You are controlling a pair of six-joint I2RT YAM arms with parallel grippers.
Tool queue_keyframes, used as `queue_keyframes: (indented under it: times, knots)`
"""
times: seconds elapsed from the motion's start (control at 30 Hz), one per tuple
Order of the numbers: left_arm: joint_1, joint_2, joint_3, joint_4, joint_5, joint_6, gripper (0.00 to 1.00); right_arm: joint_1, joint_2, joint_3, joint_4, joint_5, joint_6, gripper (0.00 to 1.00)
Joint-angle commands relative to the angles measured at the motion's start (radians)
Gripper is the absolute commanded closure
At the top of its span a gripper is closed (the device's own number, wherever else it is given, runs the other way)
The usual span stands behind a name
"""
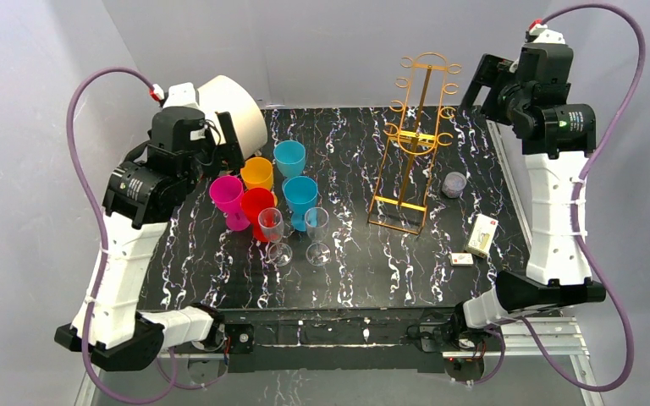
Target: Take the wine glass off the wine glass rack
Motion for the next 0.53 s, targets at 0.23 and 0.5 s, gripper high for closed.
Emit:
queue_keyframes:
  times: [0.23, 0.5]
  knots:
    - [0.001, 0.026, 0.002, 0.002, 0.005, -0.012, 0.02, 0.016, -0.177, -0.123, 0.133, -0.27, 0.008, 0.01]
    - [0.001, 0.007, -0.018, 0.022, -0.004, -0.031, 0.02, 0.015, -0.221, -0.157, 0.177, -0.274, 0.012, 0.01]
